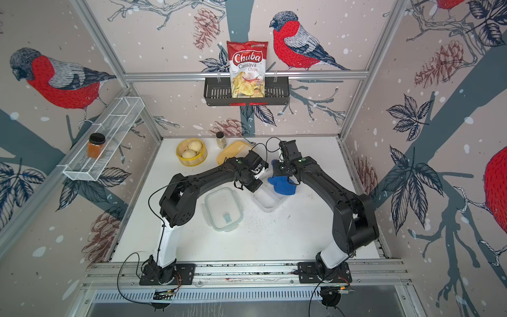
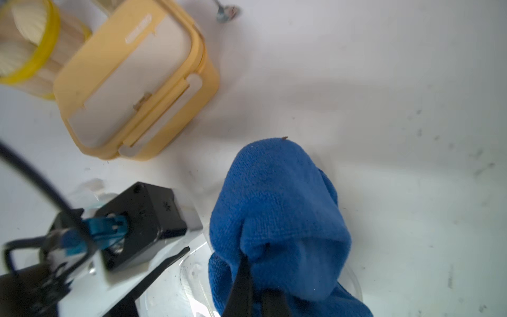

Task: Wipe the insides of the lunch boxes
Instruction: Pick up the lunch box from the center of the board.

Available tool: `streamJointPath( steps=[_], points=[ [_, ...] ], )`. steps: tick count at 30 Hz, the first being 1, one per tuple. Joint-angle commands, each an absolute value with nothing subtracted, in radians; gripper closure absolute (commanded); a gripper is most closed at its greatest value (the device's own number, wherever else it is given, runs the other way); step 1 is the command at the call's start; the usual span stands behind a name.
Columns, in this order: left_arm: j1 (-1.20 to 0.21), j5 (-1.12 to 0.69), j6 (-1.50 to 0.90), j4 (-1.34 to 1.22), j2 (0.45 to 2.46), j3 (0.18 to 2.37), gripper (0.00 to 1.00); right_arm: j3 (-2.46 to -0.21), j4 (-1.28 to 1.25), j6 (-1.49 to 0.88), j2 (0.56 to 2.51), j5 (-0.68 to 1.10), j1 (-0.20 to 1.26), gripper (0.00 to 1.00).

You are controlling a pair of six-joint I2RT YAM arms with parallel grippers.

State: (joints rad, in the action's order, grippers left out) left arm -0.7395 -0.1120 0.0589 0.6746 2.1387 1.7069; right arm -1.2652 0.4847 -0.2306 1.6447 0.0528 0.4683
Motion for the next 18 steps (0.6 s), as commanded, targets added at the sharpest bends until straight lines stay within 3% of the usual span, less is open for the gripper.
streamJointPath(
  steps=[1, 9, 18],
  points=[
    [-0.734, -0.1, 0.077, 0.607, 2.106, 1.67, 0.96, -1.283, 0.582, -0.183, 1.704, 0.049, 0.493, 0.98],
    [-0.71, -0.026, 0.02, 0.499, 2.06, 1.612, 0.96, -1.31, 0.73, -0.188, 1.907, -0.049, 0.563, 0.98],
    [-0.663, -0.057, -0.014, 0.396, 2.014, 1.554, 0.96, -1.253, 0.715, -0.249, 2.013, 0.065, 0.6, 0.98]
  ],
)
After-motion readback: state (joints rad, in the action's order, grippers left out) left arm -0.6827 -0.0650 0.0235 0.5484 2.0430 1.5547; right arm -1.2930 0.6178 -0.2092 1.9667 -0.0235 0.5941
